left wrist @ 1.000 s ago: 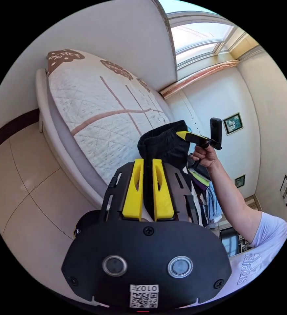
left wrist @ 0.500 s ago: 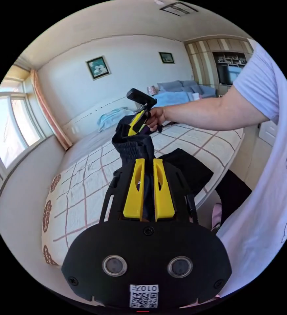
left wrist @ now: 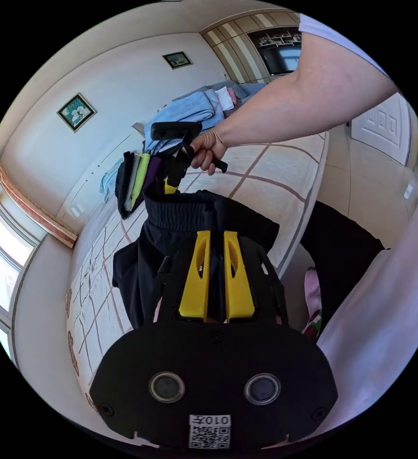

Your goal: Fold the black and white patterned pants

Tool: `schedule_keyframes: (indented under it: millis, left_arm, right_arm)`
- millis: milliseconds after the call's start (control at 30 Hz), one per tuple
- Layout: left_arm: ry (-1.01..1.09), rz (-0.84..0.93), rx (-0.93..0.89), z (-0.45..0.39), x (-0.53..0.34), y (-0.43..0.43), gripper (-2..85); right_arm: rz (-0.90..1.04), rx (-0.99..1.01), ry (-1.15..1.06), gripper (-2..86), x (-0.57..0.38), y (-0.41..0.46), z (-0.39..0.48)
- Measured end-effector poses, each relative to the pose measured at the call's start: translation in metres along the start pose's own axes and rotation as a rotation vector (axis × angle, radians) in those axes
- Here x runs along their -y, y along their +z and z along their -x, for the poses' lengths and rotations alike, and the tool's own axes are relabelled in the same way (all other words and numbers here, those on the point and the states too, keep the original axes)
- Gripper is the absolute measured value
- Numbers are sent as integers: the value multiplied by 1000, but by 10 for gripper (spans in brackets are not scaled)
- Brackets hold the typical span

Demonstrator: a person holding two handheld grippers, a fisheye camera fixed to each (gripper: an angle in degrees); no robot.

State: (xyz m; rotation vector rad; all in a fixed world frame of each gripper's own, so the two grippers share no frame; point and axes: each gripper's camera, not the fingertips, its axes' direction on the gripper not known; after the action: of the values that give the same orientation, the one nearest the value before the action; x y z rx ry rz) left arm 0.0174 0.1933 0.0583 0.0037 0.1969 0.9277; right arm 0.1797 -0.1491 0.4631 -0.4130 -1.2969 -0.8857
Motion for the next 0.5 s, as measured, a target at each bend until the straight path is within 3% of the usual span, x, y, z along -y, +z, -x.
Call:
schedule_keyframes:
  millis: [133, 267, 333, 400, 500]
  left_arm:
    - [-29, 5, -145, -3, 7, 24, 75]
    - [-166, -117, -348, 27, 4, 12, 79]
    - [-252, -146, -308, 51, -6, -6, 79]
    - [-339, -66, -102, 89, -25, -17, 82]
    - [-360, -23, 11, 164, -38, -7, 85]
  right_arm:
    - [-53, -112, 113, 107, -51, -25, 19]
    - [-144, -269, 192, 114, -88, -47, 55]
    - [-192, -402, 236, 122, -93, -51, 92]
    - [-249, -446, 346, 130, -96, -46, 109]
    - [-385, -356, 471, 137, -105, -22, 127]
